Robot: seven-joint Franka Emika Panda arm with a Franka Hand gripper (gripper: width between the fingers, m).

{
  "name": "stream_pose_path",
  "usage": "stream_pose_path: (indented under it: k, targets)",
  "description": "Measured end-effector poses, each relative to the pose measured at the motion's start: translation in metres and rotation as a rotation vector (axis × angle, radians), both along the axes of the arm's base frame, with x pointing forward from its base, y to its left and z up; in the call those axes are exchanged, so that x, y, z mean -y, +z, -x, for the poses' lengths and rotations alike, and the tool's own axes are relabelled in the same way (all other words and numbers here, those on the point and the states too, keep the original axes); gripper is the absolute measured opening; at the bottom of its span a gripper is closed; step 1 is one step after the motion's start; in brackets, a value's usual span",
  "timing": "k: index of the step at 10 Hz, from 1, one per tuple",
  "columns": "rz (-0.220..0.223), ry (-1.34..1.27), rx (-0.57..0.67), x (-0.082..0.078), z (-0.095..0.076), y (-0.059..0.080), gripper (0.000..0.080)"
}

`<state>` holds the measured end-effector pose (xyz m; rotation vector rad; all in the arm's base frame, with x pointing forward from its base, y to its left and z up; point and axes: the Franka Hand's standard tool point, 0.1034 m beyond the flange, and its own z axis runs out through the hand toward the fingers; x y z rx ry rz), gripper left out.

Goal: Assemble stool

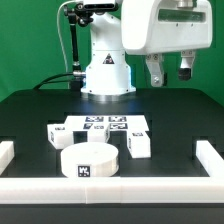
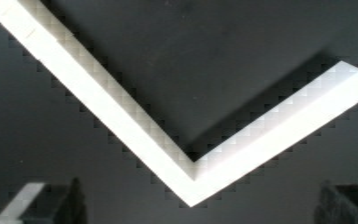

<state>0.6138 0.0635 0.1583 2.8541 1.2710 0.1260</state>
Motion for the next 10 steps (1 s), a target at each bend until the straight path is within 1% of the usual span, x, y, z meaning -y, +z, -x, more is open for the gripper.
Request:
stream_pose_path:
  k: [4, 5, 7, 8, 9, 10]
  targets:
    - [0.000, -0.002, -0.001, 0.000, 0.000, 0.000, 0.0649]
    - [0.006, 0.046, -0.001, 0.005, 0.002, -0.002, 0.0649]
    - [0.018, 0.155, -0.010, 0.035, 0.011, -0.013, 0.0649]
    - [0.020, 0.177, -0.025, 0.046, 0.019, -0.022, 0.0649]
    - [0.019, 0.167, -0.028, 0.052, 0.029, -0.032, 0.0649]
    - [0.022, 0.221, -0.027, 0.066, 0.037, -0.043, 0.0649]
